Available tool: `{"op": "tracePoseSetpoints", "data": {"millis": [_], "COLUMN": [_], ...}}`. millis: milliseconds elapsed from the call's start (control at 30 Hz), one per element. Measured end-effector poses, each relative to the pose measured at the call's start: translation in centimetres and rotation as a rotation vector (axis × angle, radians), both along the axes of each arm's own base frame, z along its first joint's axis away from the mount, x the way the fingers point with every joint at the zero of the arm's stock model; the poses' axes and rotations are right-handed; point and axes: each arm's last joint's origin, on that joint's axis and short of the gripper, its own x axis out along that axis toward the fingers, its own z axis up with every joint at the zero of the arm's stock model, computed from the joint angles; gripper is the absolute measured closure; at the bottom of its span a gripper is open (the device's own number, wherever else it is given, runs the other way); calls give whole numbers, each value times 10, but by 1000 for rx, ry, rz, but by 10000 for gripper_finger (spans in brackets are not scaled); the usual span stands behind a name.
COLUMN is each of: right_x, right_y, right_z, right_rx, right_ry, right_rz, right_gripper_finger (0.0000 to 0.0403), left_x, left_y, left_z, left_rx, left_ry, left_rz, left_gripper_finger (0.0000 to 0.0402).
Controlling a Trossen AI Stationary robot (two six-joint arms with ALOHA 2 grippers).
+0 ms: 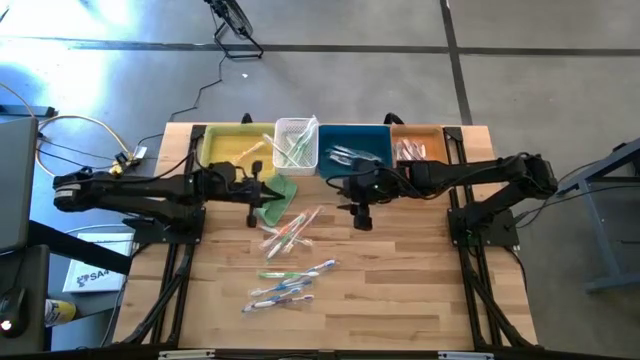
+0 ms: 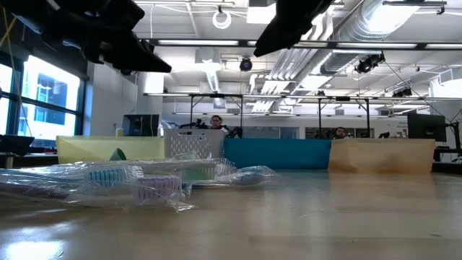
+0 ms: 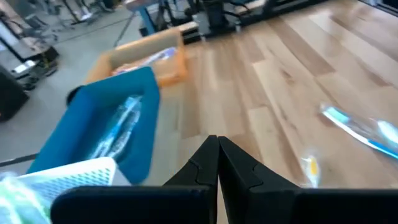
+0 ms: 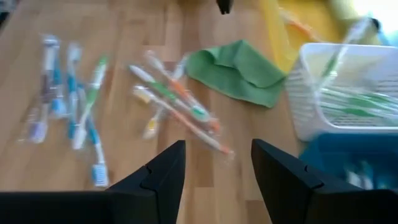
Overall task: Pick & Place Toothbrushes
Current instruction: Put the orange toothbrush into the yellow bin
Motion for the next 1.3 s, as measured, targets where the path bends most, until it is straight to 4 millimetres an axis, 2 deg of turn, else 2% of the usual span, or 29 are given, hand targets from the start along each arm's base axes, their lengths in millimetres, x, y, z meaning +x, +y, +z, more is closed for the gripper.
{"op": "tracePoseSetpoints", "data": {"millis": [367,533,867,1100,1300], "right_x": [0,0,0,0,0], "right_y": [-1,-1,-1,-1,-1], "right_z": [0,0,0,0,1], "right_rx": [-23,-26,-4,-4,-4], "right_ry": [2,2,0,0,-8], "right_rz": [36,31,11,11,11], "right_gripper_finger": [227,227,227,227,227], "left_x": [-3,-5,-7,-17,-18], "left_y": [-25,-33,-31,-14,-3], "left_z": [-14,-19,-22,-37,-39], "left_rx": [-38,25,110,89,21], "left_ry": [150,214,260,449,457], "left_rz": [-112,-175,-141,173,190], "left_gripper_finger": [401,401,401,401,401]}}
